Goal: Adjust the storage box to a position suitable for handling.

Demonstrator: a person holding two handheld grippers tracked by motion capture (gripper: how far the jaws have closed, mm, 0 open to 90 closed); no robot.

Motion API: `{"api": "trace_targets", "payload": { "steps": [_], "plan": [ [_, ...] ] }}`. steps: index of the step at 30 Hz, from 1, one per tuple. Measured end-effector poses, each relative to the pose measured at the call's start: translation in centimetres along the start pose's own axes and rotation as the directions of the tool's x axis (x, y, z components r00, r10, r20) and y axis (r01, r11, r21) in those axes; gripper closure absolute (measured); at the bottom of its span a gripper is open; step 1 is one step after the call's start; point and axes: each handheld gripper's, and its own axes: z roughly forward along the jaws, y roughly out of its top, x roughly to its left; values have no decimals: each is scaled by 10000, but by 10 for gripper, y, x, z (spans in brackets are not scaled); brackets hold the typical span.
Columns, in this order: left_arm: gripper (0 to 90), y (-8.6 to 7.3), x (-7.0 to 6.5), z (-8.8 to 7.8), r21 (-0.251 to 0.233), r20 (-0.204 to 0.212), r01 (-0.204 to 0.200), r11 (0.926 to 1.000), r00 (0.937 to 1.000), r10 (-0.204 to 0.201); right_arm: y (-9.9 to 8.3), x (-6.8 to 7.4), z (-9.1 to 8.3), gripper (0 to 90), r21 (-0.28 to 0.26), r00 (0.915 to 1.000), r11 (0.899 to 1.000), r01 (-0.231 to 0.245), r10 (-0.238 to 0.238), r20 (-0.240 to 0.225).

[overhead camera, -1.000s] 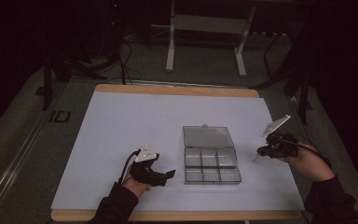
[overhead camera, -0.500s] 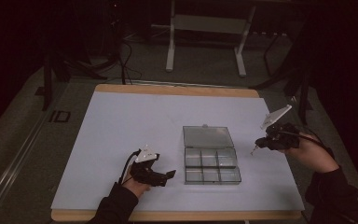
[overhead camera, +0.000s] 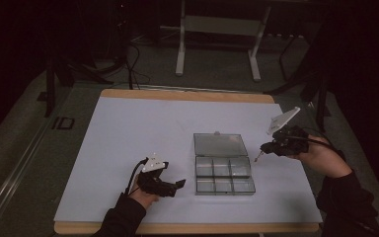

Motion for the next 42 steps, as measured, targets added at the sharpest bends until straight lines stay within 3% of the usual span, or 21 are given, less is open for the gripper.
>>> {"api": "trace_targets", "payload": {
  "steps": [7, 13, 22, 42],
  "plan": [
    [72, 0, 1, -1, -30, -43, -4, 10000, 10000, 4, 8, 6, 11, 870, 24, 9974, 9983, 588, -586, -414],
    [72, -1, 1, -1, -36, -25, 20, 10000, 10000, -20, 10, 9, 26, 870, 196, 9949, 9968, 772, -757, -671],
    [72, -1, 1, -1, -48, -19, 4, 10000, 10000, -4, 13, 12, 54, 870, 746, 9922, 9936, 846, -772, -974],
    [72, -2, 0, -1, -77, 69, -150, 9999, 9999, 151, 7, 16, 105, 870, 1315, 9865, 9880, 816, -612, -1519]
  ]
}}
